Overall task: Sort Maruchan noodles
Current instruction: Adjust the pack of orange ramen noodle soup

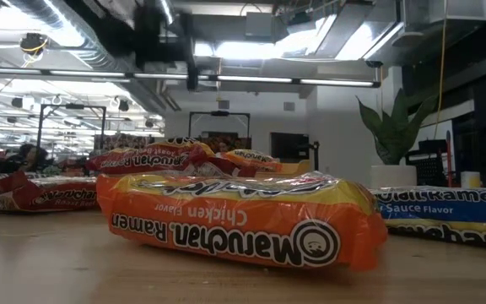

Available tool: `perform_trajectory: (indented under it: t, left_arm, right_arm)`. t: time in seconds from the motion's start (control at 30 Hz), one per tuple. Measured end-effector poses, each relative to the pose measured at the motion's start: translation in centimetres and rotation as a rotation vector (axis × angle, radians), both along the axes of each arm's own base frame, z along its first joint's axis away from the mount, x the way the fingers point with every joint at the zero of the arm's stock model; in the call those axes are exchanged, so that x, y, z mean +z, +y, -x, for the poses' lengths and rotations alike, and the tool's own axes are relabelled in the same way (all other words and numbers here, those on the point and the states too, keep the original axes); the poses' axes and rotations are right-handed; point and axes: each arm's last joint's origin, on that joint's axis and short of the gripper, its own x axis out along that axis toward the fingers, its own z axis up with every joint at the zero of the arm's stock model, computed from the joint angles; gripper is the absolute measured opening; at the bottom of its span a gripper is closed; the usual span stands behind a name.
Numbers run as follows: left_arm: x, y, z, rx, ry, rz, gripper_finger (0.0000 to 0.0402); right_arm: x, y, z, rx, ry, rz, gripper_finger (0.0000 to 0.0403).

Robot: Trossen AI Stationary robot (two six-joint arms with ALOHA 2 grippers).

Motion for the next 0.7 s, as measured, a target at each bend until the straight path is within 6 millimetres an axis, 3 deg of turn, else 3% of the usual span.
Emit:
perform_trajectory:
  t: [0.07, 0.23, 0.4, 0.53, 0.7]
  left_arm:
    - [2.6, -2.1, 0.7, -0.035, -0.045, -0.066, 0.0210]
    - [8.0, -7.4, 3.3, -0.096, -0.154, -0.219, 0.0210]
    - [11.3, -11.7, 6.0, -0.122, -0.245, -0.337, 0.0210]
    - [12.8, -13.9, 7.7, -0.127, -0.294, -0.398, 0.0210]
    - [13.4, -15.2, 8.8, -0.130, -0.312, -0.424, 0.0210]
  right_arm:
    - [-0.6, -2.8, -0.9, -0.062, 0.021, 0.102, 0.0162]
    - [-3.4, -10.7, -1.7, -0.263, 0.124, 0.126, 0.0094]
    - [-5.6, -16.8, -1.2, -0.431, 0.199, 0.097, 0.0009]
    - [-6.3, -19.2, -1.3, -0.502, 0.145, 0.052, 0.0018]
    - [-6.1, -19.0, -3.5, -0.476, 0.022, 0.008, 0.0003]
